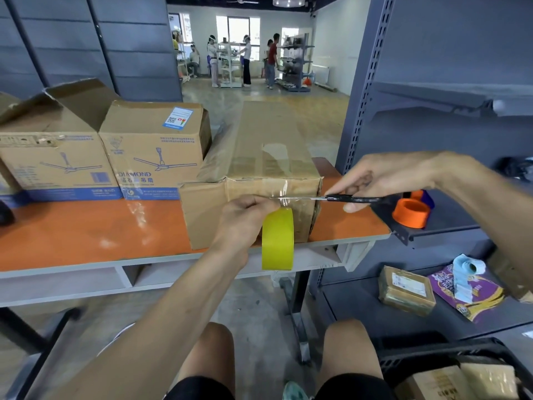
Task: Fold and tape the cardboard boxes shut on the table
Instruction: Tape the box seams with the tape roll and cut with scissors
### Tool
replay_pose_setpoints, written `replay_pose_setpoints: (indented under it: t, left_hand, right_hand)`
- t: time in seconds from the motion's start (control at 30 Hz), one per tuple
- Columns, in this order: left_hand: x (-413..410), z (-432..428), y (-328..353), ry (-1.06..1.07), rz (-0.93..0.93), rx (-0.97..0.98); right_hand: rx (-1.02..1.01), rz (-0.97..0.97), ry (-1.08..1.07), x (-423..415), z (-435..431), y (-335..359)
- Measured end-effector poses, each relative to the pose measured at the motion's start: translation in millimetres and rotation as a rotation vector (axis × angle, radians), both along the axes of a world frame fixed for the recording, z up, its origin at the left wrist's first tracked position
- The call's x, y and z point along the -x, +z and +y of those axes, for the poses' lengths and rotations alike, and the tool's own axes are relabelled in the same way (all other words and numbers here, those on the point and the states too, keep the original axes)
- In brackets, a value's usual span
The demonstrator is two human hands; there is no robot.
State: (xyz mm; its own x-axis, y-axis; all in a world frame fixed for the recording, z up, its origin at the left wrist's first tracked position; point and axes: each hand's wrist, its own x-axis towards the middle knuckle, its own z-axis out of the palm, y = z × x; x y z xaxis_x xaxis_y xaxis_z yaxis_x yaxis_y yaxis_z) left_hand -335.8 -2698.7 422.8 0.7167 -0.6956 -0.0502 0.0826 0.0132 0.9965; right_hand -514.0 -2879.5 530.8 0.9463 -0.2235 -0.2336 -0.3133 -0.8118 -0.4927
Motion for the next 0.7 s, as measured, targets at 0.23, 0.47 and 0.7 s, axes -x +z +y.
replay_pose_setpoints:
  t: [0.23,0.47,0.7]
  left_hand:
    - [-0.5,0.6,-5.2,-0.017,0.062,-0.045]
    - [-20.1,17.0,-0.1,-0.012,-0.143,-0.017]
    - [-25.1,14.6,13.2,-0.077,-0.103,-0.156]
  right_hand:
    - [-0.098,-0.047,-0.028,-3.0,-4.8,-4.7]
    - [0.024,0.125,-0.094,37.1,-40.6,-45.8]
    - [0.105,0.087,-0.281,43.0,-86.0,-78.4]
